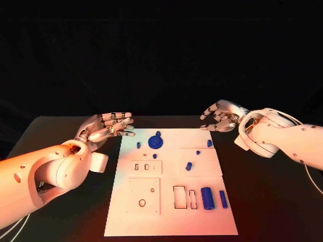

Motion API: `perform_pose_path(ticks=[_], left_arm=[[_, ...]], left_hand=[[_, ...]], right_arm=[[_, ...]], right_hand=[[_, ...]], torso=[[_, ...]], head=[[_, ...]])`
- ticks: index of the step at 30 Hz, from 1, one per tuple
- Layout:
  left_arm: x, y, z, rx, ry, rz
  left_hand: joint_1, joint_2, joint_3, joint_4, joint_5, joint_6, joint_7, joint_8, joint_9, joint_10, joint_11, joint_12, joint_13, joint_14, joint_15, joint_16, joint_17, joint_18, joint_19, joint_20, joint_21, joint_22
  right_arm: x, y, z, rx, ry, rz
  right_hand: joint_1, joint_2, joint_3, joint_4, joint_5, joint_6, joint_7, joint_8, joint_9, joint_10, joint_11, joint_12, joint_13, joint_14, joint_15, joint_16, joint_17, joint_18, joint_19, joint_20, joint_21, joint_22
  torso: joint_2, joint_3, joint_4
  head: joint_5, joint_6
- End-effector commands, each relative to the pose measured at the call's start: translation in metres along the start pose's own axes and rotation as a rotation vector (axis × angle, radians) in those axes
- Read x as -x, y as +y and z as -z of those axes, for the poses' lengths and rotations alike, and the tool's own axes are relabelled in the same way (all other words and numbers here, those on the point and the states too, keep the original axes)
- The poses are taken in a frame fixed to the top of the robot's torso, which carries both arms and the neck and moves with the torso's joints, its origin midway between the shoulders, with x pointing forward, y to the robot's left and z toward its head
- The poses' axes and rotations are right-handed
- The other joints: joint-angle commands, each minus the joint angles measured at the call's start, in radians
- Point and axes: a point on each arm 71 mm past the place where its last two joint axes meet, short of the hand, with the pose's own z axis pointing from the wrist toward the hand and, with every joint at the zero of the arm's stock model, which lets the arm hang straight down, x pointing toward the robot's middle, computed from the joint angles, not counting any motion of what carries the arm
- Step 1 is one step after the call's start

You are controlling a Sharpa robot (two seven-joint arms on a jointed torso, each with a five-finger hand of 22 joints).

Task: Assemble the parts on the task board

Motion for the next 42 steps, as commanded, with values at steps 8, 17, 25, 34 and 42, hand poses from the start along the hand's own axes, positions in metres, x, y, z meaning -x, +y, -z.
perform_pose_path(ticks=[8, 17, 25, 34, 42], left_arm=[[-0.003, -0.001, -0.002, -0.01, 0.023, 0.008], [-0.004, -0.001, -0.002, -0.013, 0.027, 0.011], [-0.002, 0.0, -0.002, -0.013, 0.024, 0.01], [-0.001, 0.0, -0.002, -0.012, 0.021, 0.009], [-0.001, 0.0, -0.002, -0.011, 0.021, 0.008]], left_hand=[[0.006, 0.002, 0.006, -0.001, 0.0, -0.003, 0.041, 0.003, 0.001, 0.0, 0.0, -0.005, 0.0, -0.007, 0.002, 0.004, 0.001, 0.009, -0.005, 0.0, 0.007, 0.001], [0.006, 0.001, 0.007, -0.001, -0.001, -0.003, 0.041, 0.003, 0.001, 0.0, 0.0, -0.005, 0.0, -0.008, 0.002, 0.005, 0.002, 0.009, -0.007, 0.0, 0.008, 0.002], [0.006, 0.001, 0.007, -0.001, -0.001, -0.003, 0.041, 0.003, 0.001, 0.0, 0.0, -0.005, 0.0, -0.008, 0.002, 0.005, 0.002, 0.009, -0.007, 0.0, 0.008, 0.002], [0.006, 0.001, 0.007, -0.001, -0.001, -0.003, 0.041, 0.003, 0.001, 0.0, 0.0, -0.005, 0.0, -0.008, 0.002, 0.005, 0.002, 0.009, -0.007, 0.0, 0.008, 0.002], [0.006, 0.001, 0.007, -0.001, -0.001, -0.003, 0.041, 0.003, 0.001, 0.0, 0.0, -0.005, 0.0, -0.008, 0.002, 0.005, 0.002, 0.009, -0.007, 0.0, 0.008, 0.002]], right_arm=[[-0.01, -0.027, 0.018, 0.061, 0.069, 0.099], [-0.022, -0.047, 0.026, 0.023, 0.058, 0.109], [-0.03, -0.051, 0.025, 0.013, 0.062, 0.107], [-0.037, -0.053, 0.022, 0.004, 0.066, 0.103], [-0.043, -0.053, 0.02, 0.0, 0.072, 0.098]], right_hand=[[0.037, -0.007, 0.001, -0.019, -0.001, 0.006, -0.002, -0.007, -0.001, 0.084, 0.001, -0.004, 0.239, 0.095, 0.0, 0.003, 0.223, -0.011, 0.062, 0.002, 0.004, 0.211], [0.046, -0.011, 0.001, -0.023, -0.001, 0.001, -0.002, -0.011, -0.003, 0.081, 0.001, -0.007, 0.236, 0.095, -0.001, 0.003, 0.222, -0.009, 0.057, 0.001, -0.003, 0.205], [0.045, -0.014, -0.003, -0.023, -0.002, -0.003, -0.001, -0.014, -0.004, 0.081, 0.002, -0.007, 0.236, 0.095, 0.0, 0.003, 0.224, -0.01, 0.059, 0.001, 0.001, 0.208], [0.045, -0.013, -0.003, -0.021, -0.001, -0.005, 0.0, -0.016, -0.005, 0.082, 0.002, -0.006, 0.237, 0.096, 0.001, 0.004, 0.225, -0.01, 0.06, 0.002, 0.001, 0.209], [0.047, 0.001, 0.002, -0.017, 0.0, 0.007, 0.0, -0.012, -0.003, 0.086, 0.002, -0.002, 0.242, 0.096, 0.001, 0.004, 0.227, -0.011, 0.061, 0.002, 0.003, 0.211]], torso=[[0.001, 0.0028, -0.001], [-0.001, 0.0006, 0.0025], [-0.001, 0.0006, 0.0016], [0.0, 0.001, 0.0004], [-0.001, 0.0001, 0.0018]], head=[[-0.012, -0.002], [-0.024, -0.008], [-0.019, -0.012], [-0.018, -0.016], [-0.018, -0.019]])
